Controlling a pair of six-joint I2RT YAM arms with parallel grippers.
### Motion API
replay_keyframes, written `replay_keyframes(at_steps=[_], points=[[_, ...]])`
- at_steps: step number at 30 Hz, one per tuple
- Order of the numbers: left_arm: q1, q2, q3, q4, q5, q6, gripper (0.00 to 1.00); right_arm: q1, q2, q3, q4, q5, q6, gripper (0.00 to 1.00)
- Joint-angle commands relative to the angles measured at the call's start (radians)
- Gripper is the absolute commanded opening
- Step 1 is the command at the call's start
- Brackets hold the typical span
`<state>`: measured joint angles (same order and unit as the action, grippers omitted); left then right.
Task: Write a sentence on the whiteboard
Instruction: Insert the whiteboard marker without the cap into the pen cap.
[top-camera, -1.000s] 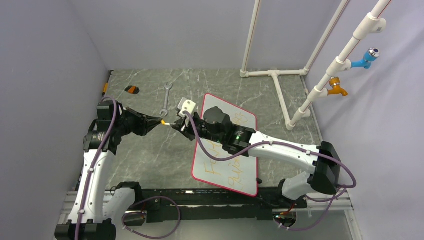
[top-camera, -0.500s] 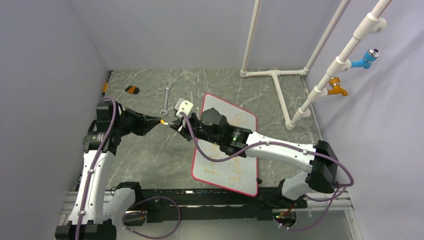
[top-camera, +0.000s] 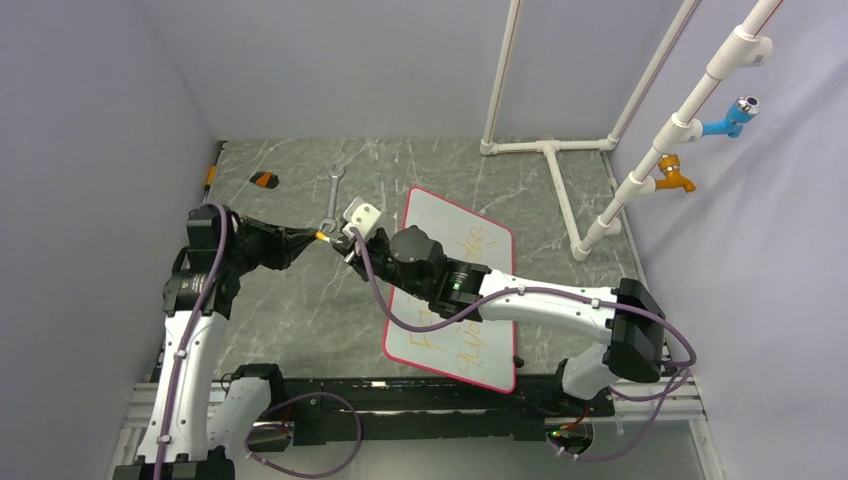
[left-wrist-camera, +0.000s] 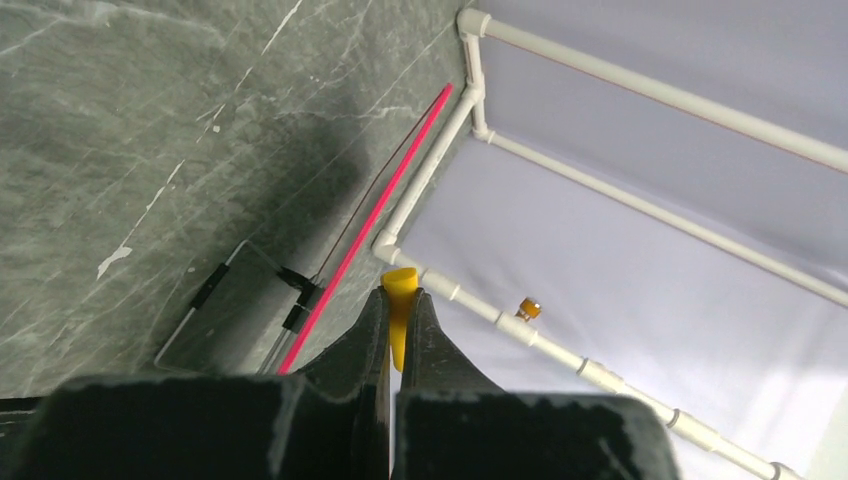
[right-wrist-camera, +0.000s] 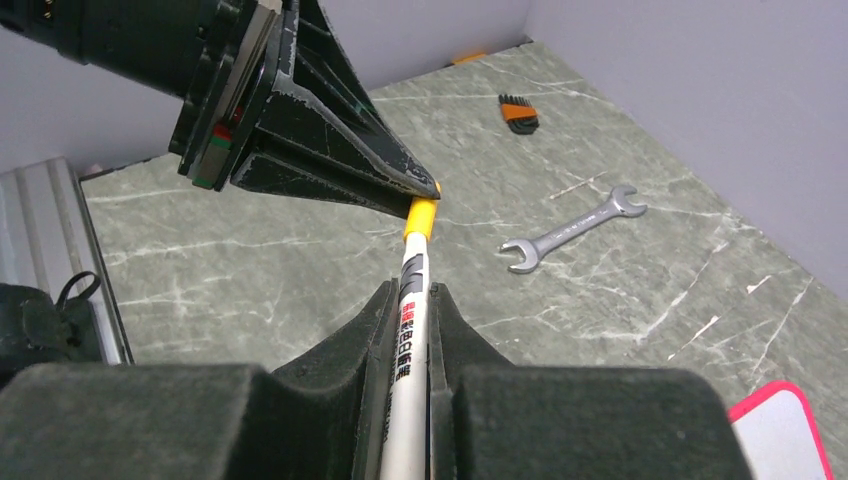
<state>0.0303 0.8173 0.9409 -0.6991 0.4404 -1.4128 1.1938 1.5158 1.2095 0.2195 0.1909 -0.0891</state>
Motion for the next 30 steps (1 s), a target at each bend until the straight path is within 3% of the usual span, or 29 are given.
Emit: replay_keyframes(at_steps=[1, 12, 30], points=[[-0.012, -0.060, -0.012, 0.005, 0.093, -0.117, 0.00, 0.012, 0.036, 0.019, 0.140, 0.133, -0.004, 0.00], [-0.012, -0.112, 0.015, -0.007, 0.096, -0.144, 0.00, 0.031, 0.082, 0.009, 0.260, 0.193, 0.008, 0.00], [-0.012, -0.165, 0.062, 0.086, 0.162, -0.100, 0.00, 0.005, 0.104, 0.026, 0.348, 0.001, 0.124, 0.00]])
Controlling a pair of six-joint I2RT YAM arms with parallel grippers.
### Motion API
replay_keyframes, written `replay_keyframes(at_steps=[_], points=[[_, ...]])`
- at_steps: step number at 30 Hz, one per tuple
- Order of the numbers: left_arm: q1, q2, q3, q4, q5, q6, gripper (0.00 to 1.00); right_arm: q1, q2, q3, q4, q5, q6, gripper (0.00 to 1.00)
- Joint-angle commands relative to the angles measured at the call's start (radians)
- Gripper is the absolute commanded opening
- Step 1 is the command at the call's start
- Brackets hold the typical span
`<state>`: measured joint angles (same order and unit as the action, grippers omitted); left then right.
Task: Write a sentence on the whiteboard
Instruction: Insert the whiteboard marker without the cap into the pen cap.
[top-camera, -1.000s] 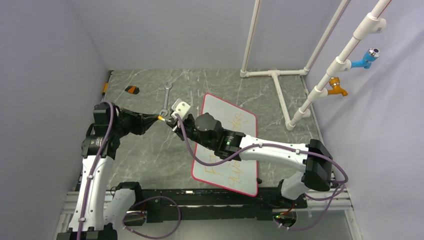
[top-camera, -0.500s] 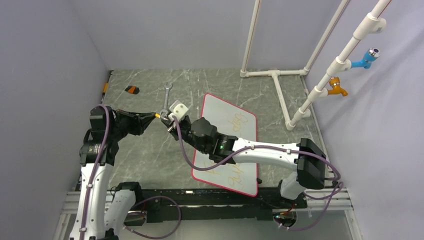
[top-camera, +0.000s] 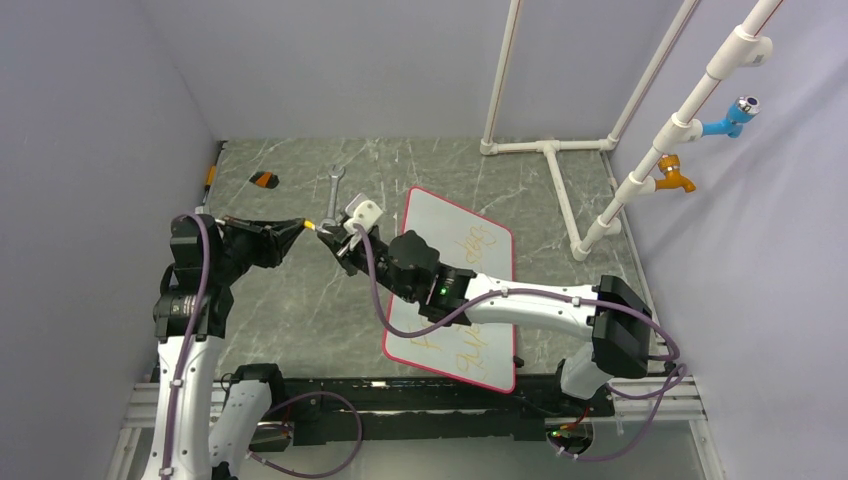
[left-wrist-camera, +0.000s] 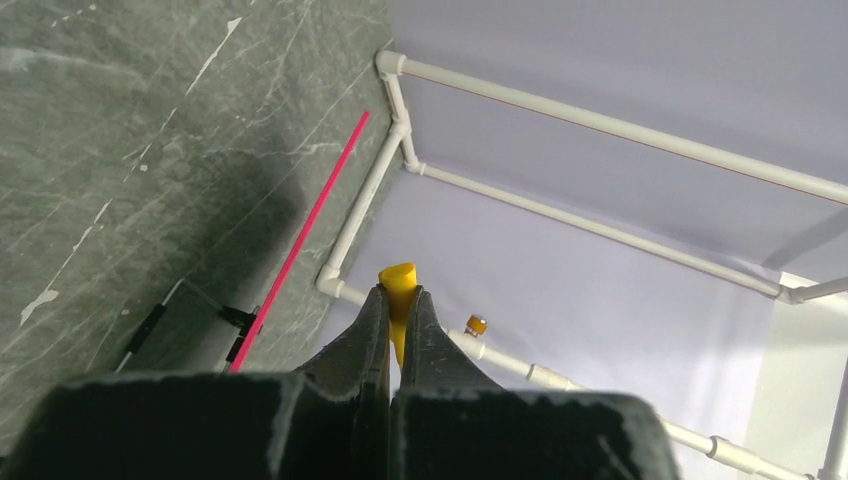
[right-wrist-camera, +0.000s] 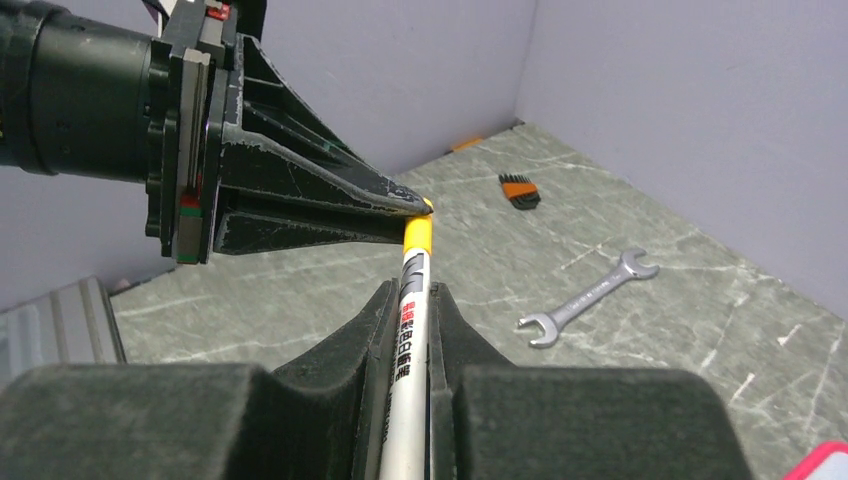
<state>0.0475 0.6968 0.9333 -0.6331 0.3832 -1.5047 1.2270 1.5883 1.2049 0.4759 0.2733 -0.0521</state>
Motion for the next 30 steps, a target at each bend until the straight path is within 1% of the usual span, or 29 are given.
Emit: replay_keyframes(at_steps=[1, 8, 13, 15, 18, 27, 29, 30], points=[[-0.029, -0.049, 0.075, 0.022, 0.217, -0.003, 0.00, -0.033, 0.035, 0.036, 0.090, -0.091, 0.109, 0.00], [-0.029, -0.080, 0.094, 0.051, 0.202, 0.020, 0.00, -0.079, 0.054, 0.083, 0.076, -0.198, 0.245, 0.00], [-0.041, -0.080, 0.100, 0.074, 0.205, 0.018, 0.00, -0.082, 0.082, 0.123, 0.069, -0.262, 0.186, 0.00], [-0.070, -0.080, 0.099, 0.082, 0.195, 0.020, 0.00, -0.083, 0.104, 0.152, 0.047, -0.306, 0.148, 0.00], [-0.086, -0.079, 0.093, 0.104, 0.194, 0.018, 0.00, -0.089, 0.134, 0.210, 0.012, -0.359, 0.153, 0.00], [-0.090, -0.085, 0.126, 0.075, 0.150, 0.048, 0.00, -0.102, 0.128, 0.197, 0.036, -0.324, 0.160, 0.00], [-0.090, -0.090, 0.134, 0.065, 0.125, 0.059, 0.16, -0.104, 0.119, 0.186, 0.040, -0.312, 0.156, 0.00], [-0.090, -0.096, 0.138, 0.055, 0.113, 0.064, 0.30, -0.104, 0.111, 0.178, 0.041, -0.307, 0.153, 0.00]])
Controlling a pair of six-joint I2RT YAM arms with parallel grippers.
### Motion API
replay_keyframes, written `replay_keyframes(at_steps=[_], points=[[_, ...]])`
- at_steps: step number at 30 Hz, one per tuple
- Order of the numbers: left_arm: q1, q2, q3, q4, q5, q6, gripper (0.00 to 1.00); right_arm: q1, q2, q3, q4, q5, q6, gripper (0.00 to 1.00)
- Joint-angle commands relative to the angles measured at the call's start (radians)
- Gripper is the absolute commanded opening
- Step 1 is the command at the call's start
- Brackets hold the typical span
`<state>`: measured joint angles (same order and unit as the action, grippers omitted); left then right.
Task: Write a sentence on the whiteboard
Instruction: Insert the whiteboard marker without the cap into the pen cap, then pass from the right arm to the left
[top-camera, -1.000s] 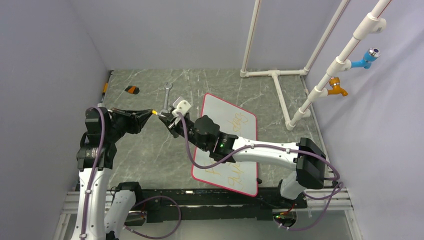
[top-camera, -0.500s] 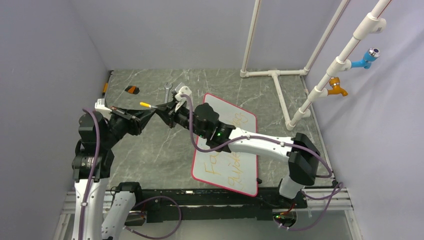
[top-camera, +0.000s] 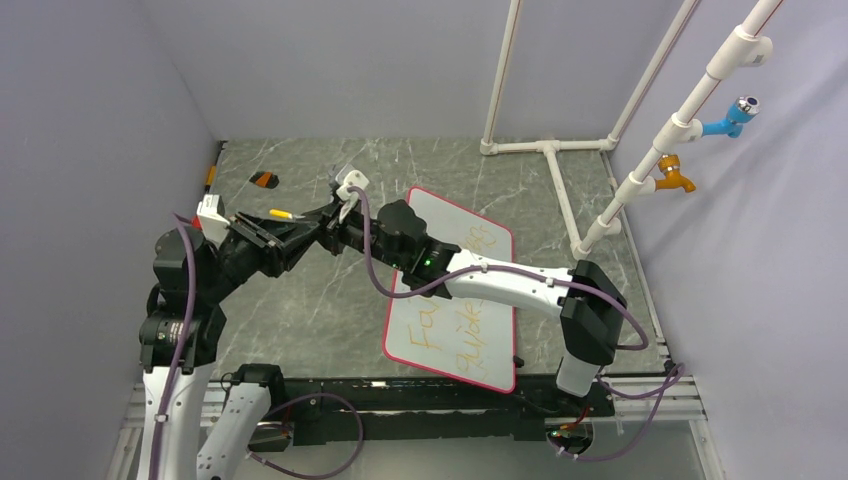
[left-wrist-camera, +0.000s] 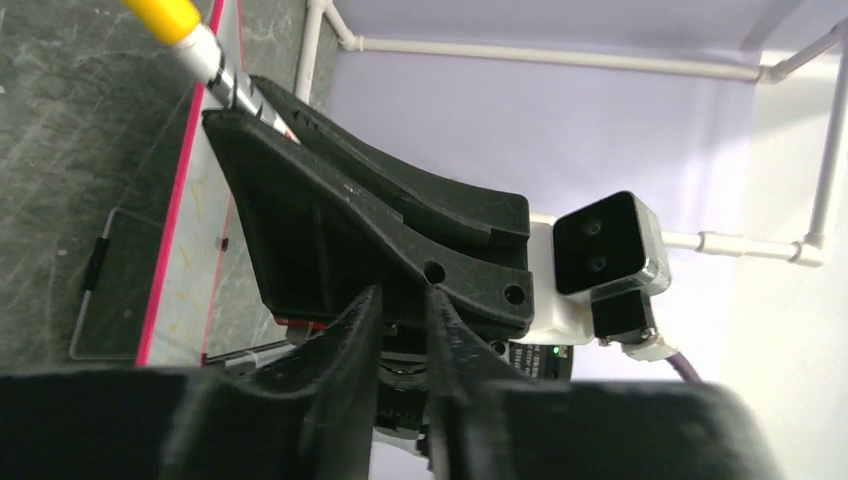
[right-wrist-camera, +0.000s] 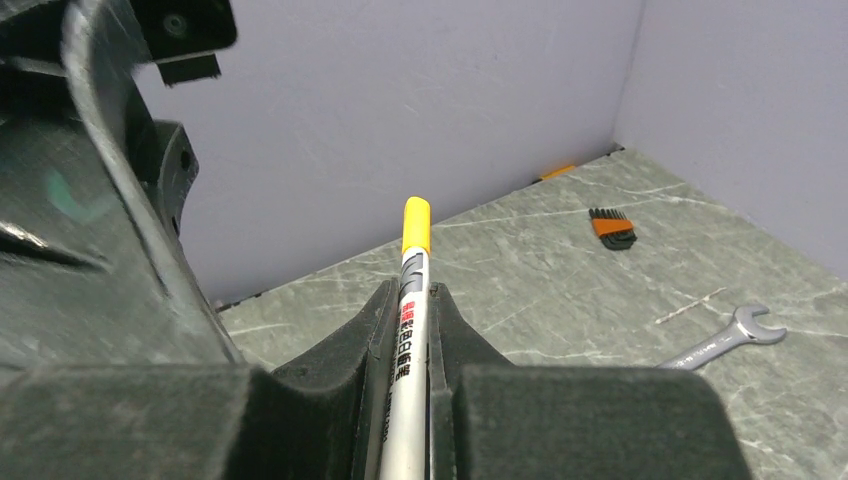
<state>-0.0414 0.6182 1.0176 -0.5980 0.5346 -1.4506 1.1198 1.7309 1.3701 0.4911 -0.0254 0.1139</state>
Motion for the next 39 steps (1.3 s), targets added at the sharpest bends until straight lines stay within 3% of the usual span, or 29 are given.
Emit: replay_keyframes(at_steps=[1, 3, 5, 7, 9, 20, 25, 31, 39], points=[[-0.001, -0.021, 0.058, 0.011, -0.057, 0.015, 0.44, 0.002, -0.039, 0.006, 0.026, -0.003, -0.016, 0.00], [0.000, -0.030, 0.074, -0.011, -0.097, 0.028, 0.66, -0.001, -0.057, -0.011, 0.027, 0.004, -0.021, 0.00], [0.000, -0.033, 0.096, -0.040, -0.132, 0.047, 0.81, -0.007, -0.078, -0.034, 0.028, 0.008, -0.026, 0.00], [0.000, -0.033, 0.125, -0.078, -0.170, 0.067, 0.91, -0.010, -0.100, -0.056, 0.030, 0.014, -0.033, 0.00], [-0.001, -0.031, 0.156, -0.126, -0.213, 0.086, 0.94, -0.011, -0.124, -0.079, 0.033, 0.018, -0.043, 0.00], [-0.001, -0.048, 0.167, -0.213, -0.342, 0.081, 0.87, -0.011, -0.267, -0.203, 0.052, 0.017, -0.072, 0.00], [0.000, -0.045, 0.112, -0.176, -0.298, 0.052, 0.84, -0.011, -0.281, -0.209, 0.055, -0.010, -0.075, 0.00], [0.000, -0.003, -0.010, 0.009, -0.104, -0.022, 0.75, -0.010, -0.272, -0.193, 0.060, -0.061, -0.081, 0.00], [-0.001, -0.012, -0.012, 0.005, -0.151, -0.029, 0.64, -0.009, -0.256, -0.187, 0.066, -0.097, -0.080, 0.00]])
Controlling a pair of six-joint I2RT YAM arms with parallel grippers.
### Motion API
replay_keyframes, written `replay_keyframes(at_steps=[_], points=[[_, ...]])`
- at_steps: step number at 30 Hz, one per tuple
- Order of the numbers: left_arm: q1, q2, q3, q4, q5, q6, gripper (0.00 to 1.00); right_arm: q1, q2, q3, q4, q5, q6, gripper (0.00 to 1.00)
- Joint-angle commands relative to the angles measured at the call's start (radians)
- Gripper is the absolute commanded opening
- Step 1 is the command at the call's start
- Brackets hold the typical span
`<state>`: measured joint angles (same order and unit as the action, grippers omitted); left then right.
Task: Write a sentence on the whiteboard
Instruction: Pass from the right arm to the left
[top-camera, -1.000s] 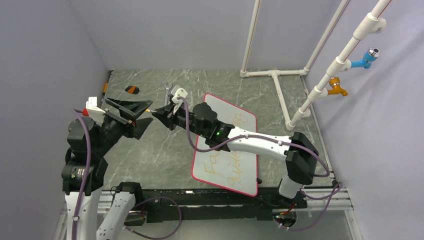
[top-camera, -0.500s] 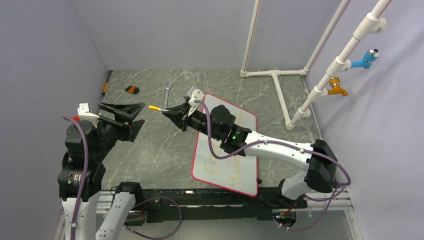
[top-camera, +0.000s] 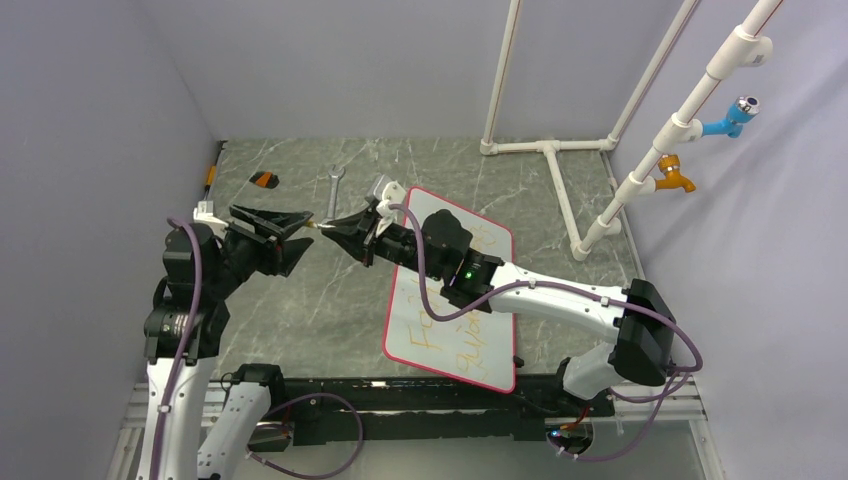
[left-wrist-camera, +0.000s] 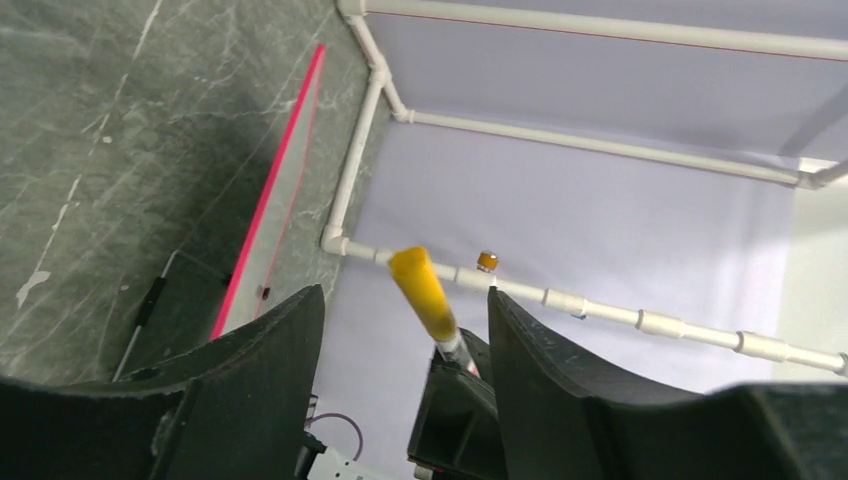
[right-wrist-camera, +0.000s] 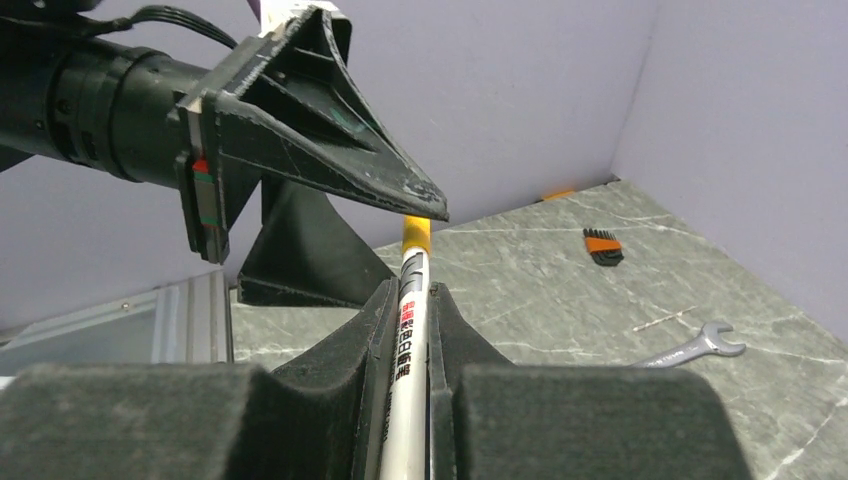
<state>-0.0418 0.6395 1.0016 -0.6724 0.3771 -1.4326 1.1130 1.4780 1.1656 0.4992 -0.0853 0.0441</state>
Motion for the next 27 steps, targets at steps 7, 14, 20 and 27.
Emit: replay_keyframes(at_steps=[7, 14, 20, 27], points=[[0.000, -0.020, -0.007, 0.094, 0.039, -0.056, 0.49, -0.001, 0.028, 0.032, 0.065, -0.050, -0.001, 0.00], [0.000, -0.024, -0.010, 0.089, 0.038, -0.063, 0.40, 0.004, 0.042, 0.040, 0.070, -0.064, -0.007, 0.00], [-0.001, -0.022, -0.027, 0.103, 0.063, -0.072, 0.24, 0.010, 0.047, 0.034, 0.075, -0.092, -0.023, 0.00], [0.000, -0.027, -0.035, 0.118, 0.076, -0.078, 0.10, 0.021, 0.056, 0.027, 0.073, -0.117, -0.057, 0.00]])
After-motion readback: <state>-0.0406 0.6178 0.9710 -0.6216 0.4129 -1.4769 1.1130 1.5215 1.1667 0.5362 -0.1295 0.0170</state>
